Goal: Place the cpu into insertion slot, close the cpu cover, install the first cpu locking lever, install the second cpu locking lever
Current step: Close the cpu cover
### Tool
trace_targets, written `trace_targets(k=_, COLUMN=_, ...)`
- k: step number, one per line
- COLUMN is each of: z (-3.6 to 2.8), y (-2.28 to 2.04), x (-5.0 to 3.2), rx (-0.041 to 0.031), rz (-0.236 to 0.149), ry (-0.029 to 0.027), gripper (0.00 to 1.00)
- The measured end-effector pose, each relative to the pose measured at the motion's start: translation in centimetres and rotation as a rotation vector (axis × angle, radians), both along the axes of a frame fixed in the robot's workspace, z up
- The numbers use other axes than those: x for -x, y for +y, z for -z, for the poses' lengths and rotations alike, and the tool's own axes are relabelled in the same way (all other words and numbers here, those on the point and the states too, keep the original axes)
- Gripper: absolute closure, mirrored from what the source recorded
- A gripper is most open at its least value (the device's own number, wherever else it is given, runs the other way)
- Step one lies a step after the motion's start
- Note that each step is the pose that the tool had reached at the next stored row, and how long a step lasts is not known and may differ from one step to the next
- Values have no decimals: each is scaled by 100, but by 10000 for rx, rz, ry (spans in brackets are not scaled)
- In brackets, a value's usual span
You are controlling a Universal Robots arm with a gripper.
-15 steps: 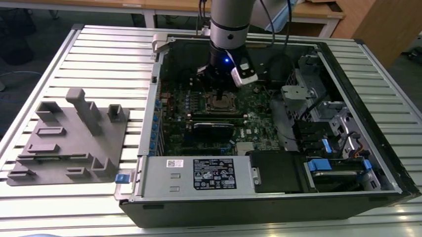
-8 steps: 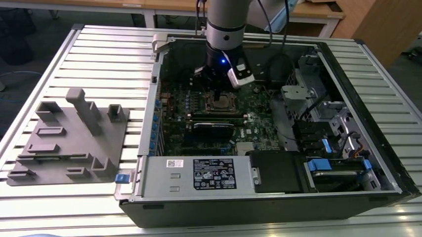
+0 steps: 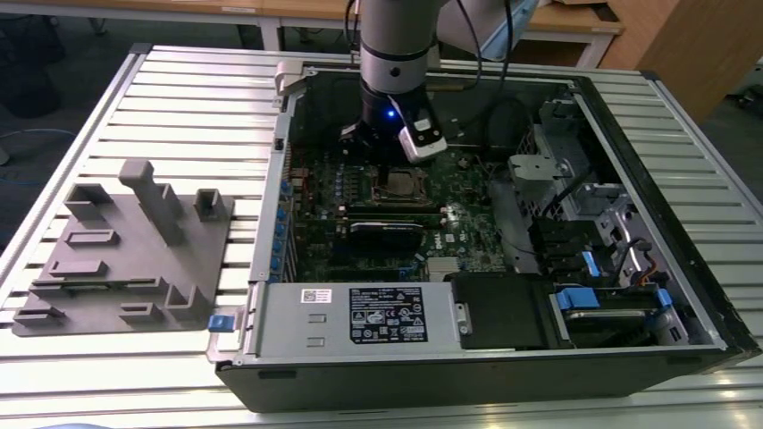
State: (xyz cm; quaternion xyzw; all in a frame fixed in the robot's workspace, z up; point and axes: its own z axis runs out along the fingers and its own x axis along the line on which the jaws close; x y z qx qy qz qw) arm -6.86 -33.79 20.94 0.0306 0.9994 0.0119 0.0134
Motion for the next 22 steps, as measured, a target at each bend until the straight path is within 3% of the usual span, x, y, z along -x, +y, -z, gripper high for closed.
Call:
trace_targets(k=19, z=60, y=0, x=50, rx=0, rz=-2, ry=-57, gripper=89)
trace_targets(k=22, z=61, y=0, x=50, rx=0, rz=-261, ry=-57, gripper=89)
